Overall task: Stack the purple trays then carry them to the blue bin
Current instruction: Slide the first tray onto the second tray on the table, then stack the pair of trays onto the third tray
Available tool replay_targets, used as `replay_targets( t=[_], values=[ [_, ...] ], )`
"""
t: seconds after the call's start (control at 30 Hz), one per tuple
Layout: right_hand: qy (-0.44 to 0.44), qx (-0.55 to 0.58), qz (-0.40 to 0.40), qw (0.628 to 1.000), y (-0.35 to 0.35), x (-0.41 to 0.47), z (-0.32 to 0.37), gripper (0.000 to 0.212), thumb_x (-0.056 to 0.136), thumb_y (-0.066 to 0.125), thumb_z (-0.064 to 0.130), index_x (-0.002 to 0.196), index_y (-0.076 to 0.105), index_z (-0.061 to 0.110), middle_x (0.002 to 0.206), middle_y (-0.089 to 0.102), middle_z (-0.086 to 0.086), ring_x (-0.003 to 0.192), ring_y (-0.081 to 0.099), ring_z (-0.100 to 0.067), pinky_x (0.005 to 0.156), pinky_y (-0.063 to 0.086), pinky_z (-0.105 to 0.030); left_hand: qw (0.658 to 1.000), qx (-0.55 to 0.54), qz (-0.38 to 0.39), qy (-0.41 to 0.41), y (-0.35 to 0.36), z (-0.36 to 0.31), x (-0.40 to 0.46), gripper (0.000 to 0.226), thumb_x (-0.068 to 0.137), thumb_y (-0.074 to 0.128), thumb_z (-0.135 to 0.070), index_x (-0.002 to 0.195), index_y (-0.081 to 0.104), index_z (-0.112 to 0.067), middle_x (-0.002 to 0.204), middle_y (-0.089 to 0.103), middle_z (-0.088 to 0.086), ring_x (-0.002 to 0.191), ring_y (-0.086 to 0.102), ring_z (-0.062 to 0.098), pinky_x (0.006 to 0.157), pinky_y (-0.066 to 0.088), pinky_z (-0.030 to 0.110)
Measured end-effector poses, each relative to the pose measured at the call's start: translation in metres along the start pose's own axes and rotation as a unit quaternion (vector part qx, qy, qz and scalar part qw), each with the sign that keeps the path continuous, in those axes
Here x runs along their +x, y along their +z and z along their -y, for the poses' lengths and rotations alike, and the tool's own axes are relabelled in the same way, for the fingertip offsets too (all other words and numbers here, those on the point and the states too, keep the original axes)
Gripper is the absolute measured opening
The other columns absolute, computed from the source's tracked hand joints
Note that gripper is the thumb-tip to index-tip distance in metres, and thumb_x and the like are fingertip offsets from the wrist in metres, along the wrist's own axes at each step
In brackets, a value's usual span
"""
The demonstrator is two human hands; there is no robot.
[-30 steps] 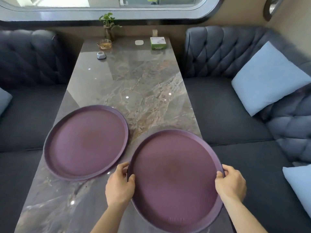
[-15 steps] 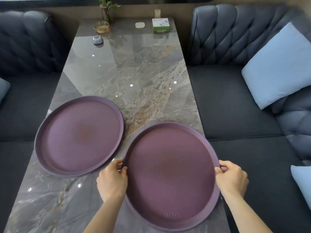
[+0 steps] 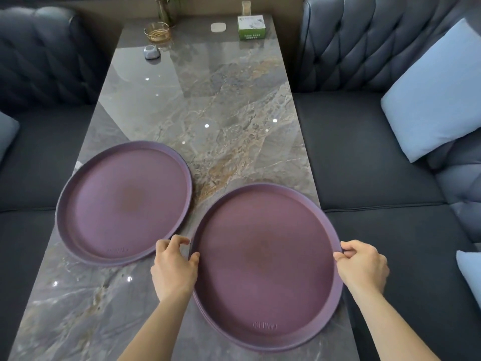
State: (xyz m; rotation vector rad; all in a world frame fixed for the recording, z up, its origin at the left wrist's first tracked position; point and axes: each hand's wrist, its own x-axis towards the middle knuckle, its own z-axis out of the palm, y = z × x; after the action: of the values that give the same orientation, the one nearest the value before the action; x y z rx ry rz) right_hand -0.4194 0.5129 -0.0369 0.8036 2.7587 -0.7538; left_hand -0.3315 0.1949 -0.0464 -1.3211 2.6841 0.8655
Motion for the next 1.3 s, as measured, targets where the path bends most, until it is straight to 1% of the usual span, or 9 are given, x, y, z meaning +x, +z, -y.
replay_targets(
  t=[0.23,0.4,0.5,0.63,0.77,0.9,1.07,1.2,1.3],
  values=[
    [0.007,0.002,0.012,1.000,0.001,-0.001,0.001,0.021,0.084,0.074,0.011,0.104,0.075,0.015,0.090,0.075,-0.008,0.086,0.063,-0.033,0.077,0.055,-0.038,0.996,-0.030,0.055,-0.058,0.002,0.002,0.007,0.024,0.082,0.074,-0.027,0.098,0.057,-0.024,0.095,0.070,-0.002,0.096,0.064,0.029,0.076,0.040,0.033],
    [0.006,-0.101,0.025,0.995,0.002,-0.019,0.005,0.028,0.093,0.062,0.022,0.120,0.057,0.020,0.093,0.061,-0.011,0.078,0.056,-0.032,0.060,0.044,-0.033,0.988,-0.045,0.113,-0.090,-0.015,0.028,0.003,0.022,0.076,0.067,-0.054,0.083,0.063,-0.034,0.087,0.072,-0.012,0.088,0.068,0.022,0.077,0.049,0.034],
    [-0.068,-0.101,-0.048,0.991,0.006,-0.036,0.028,0.037,0.091,0.063,0.024,0.128,0.058,0.019,0.118,0.059,-0.013,0.100,0.058,-0.037,0.067,0.042,-0.036,0.990,-0.067,0.070,-0.107,-0.049,0.060,0.009,0.022,0.079,0.063,-0.057,0.074,0.066,-0.035,0.079,0.071,-0.013,0.084,0.066,0.021,0.077,0.051,0.036],
    [-0.198,-0.044,0.013,0.979,0.028,-0.058,0.100,0.017,0.088,0.065,0.027,0.104,0.071,0.029,0.099,0.072,0.004,0.087,0.067,-0.022,0.070,0.051,-0.033,0.980,-0.118,-0.027,-0.158,-0.101,0.101,0.051,0.023,0.084,0.062,-0.049,0.088,0.067,-0.026,0.088,0.075,-0.002,0.097,0.066,0.033,0.086,0.050,0.045],
    [-0.239,0.036,0.095,0.966,0.068,-0.095,0.189,0.013,0.085,0.068,0.027,0.095,0.077,0.027,0.089,0.078,0.006,0.083,0.072,-0.015,0.081,0.053,-0.030,0.963,-0.173,-0.080,-0.189,-0.143,0.121,0.101,0.038,0.087,0.064,-0.041,0.117,0.060,-0.018,0.117,0.071,0.004,0.113,0.061,0.035,0.091,0.043,0.045],
    [-0.218,0.087,0.159,0.959,0.123,-0.132,0.255,0.029,0.084,0.070,0.027,0.113,0.072,0.023,0.109,0.075,-0.002,0.105,0.069,-0.019,0.095,0.051,-0.033,0.949,-0.227,-0.053,-0.210,-0.162,0.141,0.145,0.058,0.086,0.066,-0.041,0.136,0.049,-0.019,0.134,0.062,0.004,0.119,0.057,0.033,0.094,0.042,0.044],
    [-0.080,0.174,0.275,0.942,0.170,-0.153,0.285,0.089,0.083,0.075,0.033,0.155,0.025,0.028,0.161,0.030,0.002,0.146,0.032,-0.020,0.118,0.031,-0.043,0.935,-0.296,0.018,-0.193,-0.161,0.152,0.182,0.073,0.084,0.072,-0.033,0.149,0.040,-0.023,0.144,0.057,0.000,0.129,0.055,0.026,0.101,0.042,0.040],
    [-0.013,0.243,0.264,0.933,0.185,-0.154,0.287,0.087,0.088,0.072,0.027,0.157,0.019,0.023,0.162,0.026,0.000,0.147,0.031,-0.021,0.118,0.029,-0.043,0.909,-0.348,0.022,-0.231,-0.155,0.167,0.193,0.062,0.083,0.074,-0.019,0.142,0.052,-0.017,0.125,0.068,-0.002,0.118,0.063,0.026,0.100,0.047,0.041],
    [-0.007,0.207,0.169,0.964,0.185,-0.153,0.287,0.068,0.089,0.069,0.029,0.149,0.041,0.013,0.148,0.051,-0.006,0.136,0.048,-0.025,0.110,0.037,-0.039,0.902,-0.364,0.002,-0.232,-0.159,0.178,0.191,0.036,0.076,0.067,-0.010,0.107,0.073,-0.030,0.092,0.075,-0.007,0.093,0.070,0.024,0.092,0.055,0.047]
  ],
)
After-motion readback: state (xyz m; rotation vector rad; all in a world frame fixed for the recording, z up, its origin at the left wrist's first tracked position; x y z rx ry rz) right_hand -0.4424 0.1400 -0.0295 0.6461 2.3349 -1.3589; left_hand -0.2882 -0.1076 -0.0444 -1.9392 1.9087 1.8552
